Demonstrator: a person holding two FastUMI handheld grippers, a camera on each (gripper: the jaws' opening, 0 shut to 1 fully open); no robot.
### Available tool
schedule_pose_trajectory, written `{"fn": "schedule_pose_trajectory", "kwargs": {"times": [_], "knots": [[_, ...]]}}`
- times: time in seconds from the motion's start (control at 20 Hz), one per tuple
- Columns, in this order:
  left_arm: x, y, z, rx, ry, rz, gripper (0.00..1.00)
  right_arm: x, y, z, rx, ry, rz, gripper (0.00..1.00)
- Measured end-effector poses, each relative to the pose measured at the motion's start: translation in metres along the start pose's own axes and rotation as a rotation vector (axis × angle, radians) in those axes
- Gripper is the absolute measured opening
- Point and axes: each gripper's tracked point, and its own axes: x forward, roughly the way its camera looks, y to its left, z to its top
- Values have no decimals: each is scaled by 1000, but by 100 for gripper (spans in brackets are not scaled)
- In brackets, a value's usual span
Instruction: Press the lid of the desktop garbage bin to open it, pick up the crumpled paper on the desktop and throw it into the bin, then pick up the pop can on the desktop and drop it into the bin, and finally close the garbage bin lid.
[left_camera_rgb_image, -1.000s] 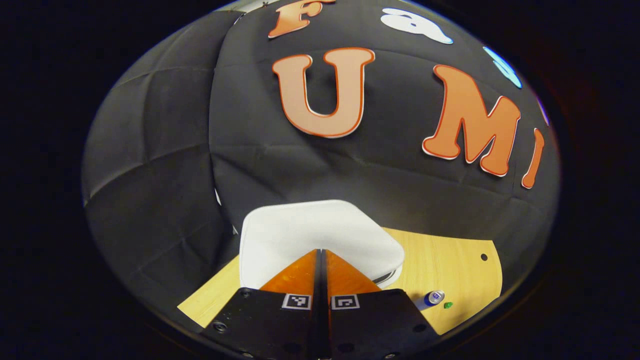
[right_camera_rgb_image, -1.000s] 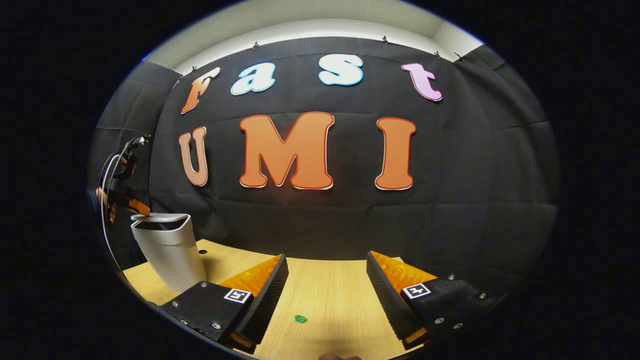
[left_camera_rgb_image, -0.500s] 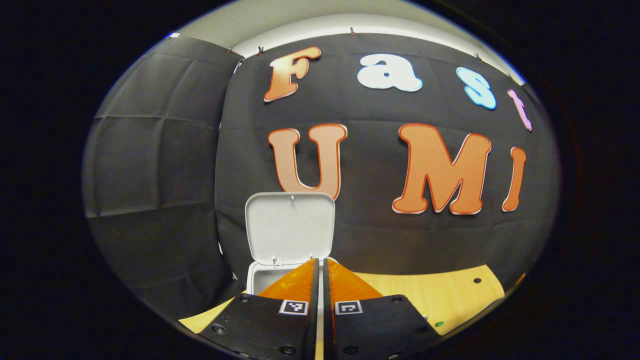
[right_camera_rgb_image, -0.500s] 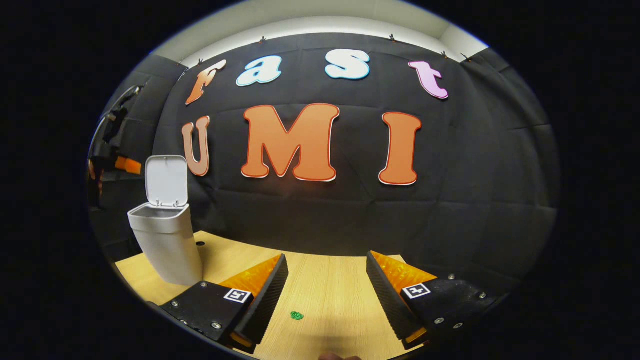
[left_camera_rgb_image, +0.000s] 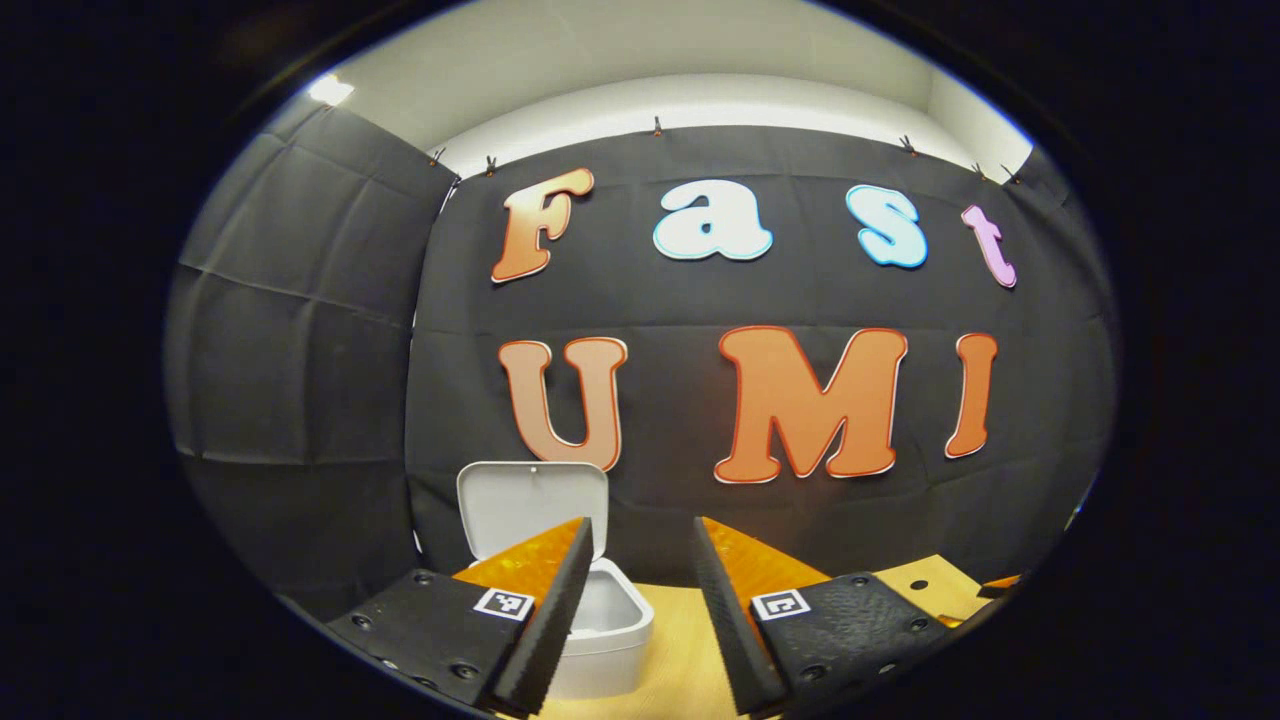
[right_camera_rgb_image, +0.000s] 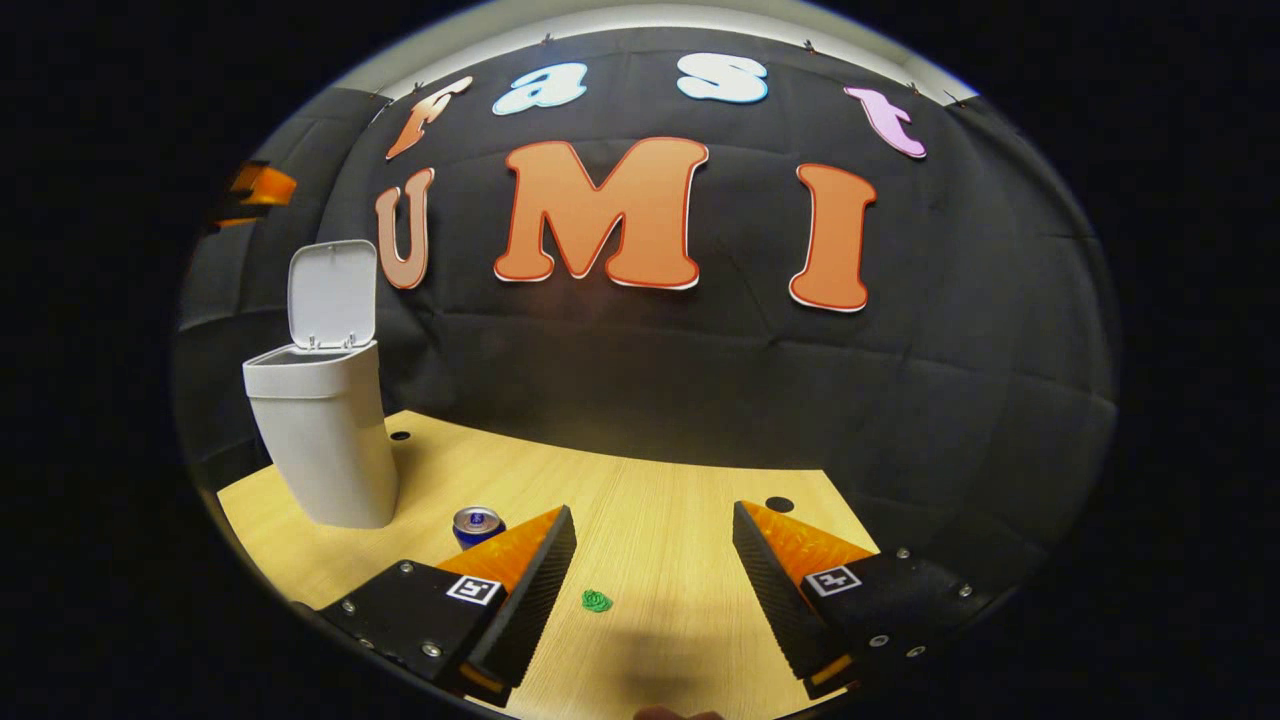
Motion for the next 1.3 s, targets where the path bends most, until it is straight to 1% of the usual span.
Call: {"fn": "schedule_pose_trajectory", "kwargs": {"times": [0.1,0.15,0.25,0.35,0.55,0.8,0.9,0.95,1.05,1.1,1.2,1.25,1.3], "knots": [[-10,-15,9,2,-25,-14,70,11,6,-14,10,31,18,94],[-14,-22,13,-1,-36,-23,75,17,10,-21,14,44,26,94],[-23,-37,19,1,-49,-42,80,28,18,-37,13,74,39,94],[-30,-49,23,5,-59,-55,81,40,23,-55,3,107,47,94],[-41,-68,24,5,-45,-74,80,62,31,-92,-27,183,59,94],[-47,-79,18,63,-16,-71,81,86,38,-136,-35,285,66,95],[-49,-84,15,77,-1,-75,80,95,44,-145,-32,302,82,95],[-50,-85,12,85,9,-76,81,100,46,-149,-32,307,85,95],[-50,-90,5,98,34,-80,82,106,45,-160,-41,330,79,95],[-52,-92,2,104,45,-83,80,108,45,-164,-41,346,81,94],[-54,-97,0,117,57,-89,82,108,48,-169,-37,363,92,87],[-55,-97,-1,128,62,-90,82,109,51,-172,-39,366,98,81],[-55,-99,-2,136,65,-93,81,111,54,-173,-40,365,116,78]]}}
